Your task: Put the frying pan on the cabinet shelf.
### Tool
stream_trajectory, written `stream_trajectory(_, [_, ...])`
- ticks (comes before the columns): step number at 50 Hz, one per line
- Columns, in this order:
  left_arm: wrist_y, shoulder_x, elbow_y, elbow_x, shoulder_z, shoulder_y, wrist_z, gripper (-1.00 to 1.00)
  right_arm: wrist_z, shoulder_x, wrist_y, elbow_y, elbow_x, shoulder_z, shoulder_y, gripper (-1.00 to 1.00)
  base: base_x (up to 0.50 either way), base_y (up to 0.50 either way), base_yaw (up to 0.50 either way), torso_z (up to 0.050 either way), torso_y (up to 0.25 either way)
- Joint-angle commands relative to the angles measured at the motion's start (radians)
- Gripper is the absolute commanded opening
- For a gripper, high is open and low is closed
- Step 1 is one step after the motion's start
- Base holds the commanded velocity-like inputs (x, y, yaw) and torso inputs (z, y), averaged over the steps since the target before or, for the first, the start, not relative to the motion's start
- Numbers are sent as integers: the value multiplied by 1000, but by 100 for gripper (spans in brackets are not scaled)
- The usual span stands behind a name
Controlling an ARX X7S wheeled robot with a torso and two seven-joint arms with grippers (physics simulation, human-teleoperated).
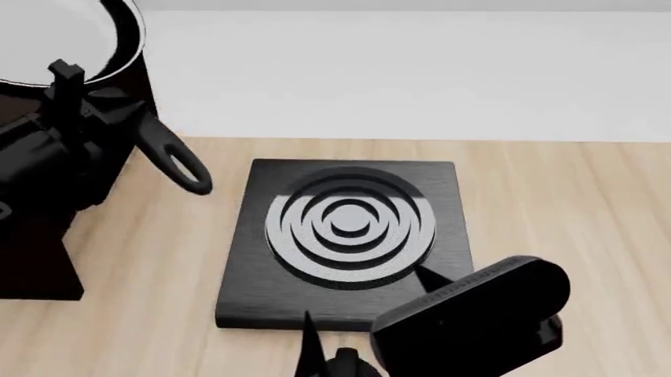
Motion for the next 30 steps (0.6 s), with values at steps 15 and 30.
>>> stream_trajectory(15, [-1,-112,-711,-96,-42,-403,290,-100,-95,-20,-109,27,-168,-95,-91,100,0,0,0,1,2])
stream_trajectory(30, [39,-115,-876,-227,17,-380,287,-100,-123,-25,-155,44,-236,-145,-134,100,0,0,0,1,1])
